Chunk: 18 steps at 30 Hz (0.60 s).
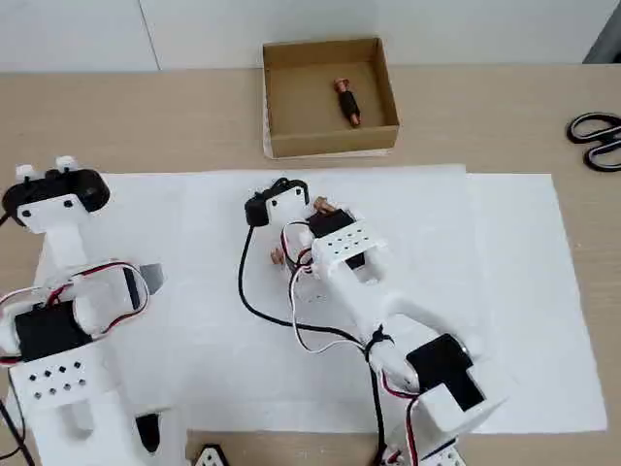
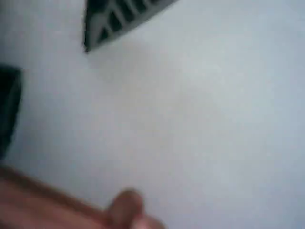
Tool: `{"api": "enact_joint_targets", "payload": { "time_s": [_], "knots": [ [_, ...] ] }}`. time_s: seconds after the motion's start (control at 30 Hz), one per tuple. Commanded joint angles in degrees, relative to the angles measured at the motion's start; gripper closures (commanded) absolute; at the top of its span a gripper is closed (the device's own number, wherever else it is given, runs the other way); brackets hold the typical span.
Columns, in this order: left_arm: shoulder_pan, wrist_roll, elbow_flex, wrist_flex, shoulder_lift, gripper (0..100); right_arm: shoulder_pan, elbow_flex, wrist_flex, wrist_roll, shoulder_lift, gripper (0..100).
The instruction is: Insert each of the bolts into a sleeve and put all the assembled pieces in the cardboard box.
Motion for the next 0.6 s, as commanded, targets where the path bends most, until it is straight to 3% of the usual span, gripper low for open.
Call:
{"api": "enact_joint_targets", "payload": {
  "time_s": [0.0,0.13,0.37,0.57],
  "knots": [
    [-0.18,0.00,-0.22,-0.09,-0.88,75,1.63,-0.18,-0.84,0.26,2.42,76.4],
    [-0.18,0.00,-0.22,-0.09,-0.88,75,1.54,-0.18,-0.84,0.26,2.59,78.3],
    [-0.18,0.00,-0.22,-0.09,-0.88,75,1.63,-2.29,-0.31,0.26,2.59,97.6],
    [-0.09,0.00,-0.22,-0.09,-0.88,75,1.63,-3.34,1.36,0.26,2.33,98.4]
  ]
}}
